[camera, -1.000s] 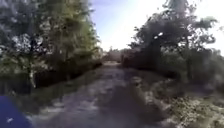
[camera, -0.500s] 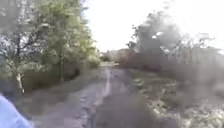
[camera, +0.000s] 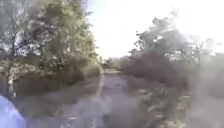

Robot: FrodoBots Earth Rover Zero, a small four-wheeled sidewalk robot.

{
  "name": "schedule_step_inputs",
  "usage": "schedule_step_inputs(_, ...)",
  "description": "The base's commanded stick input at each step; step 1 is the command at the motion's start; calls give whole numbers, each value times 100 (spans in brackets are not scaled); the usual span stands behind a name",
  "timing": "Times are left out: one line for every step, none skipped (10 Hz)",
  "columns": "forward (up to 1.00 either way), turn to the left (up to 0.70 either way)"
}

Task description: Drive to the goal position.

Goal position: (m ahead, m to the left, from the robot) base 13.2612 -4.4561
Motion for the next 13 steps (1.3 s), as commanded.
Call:
schedule_step_inputs(85, 0)
schedule_step_inputs(85, 0)
schedule_step_inputs(85, 0)
schedule_step_inputs(85, 0)
schedule_step_inputs(85, 0)
schedule_step_inputs(85, 0)
schedule_step_inputs(85, 0)
schedule_step_inputs(85, 0)
schedule_step_inputs(85, 0)
schedule_step_inputs(85, 0)
schedule_step_inputs(85, 0)
schedule_step_inputs(85, 0)
schedule_step_inputs(90, 0)
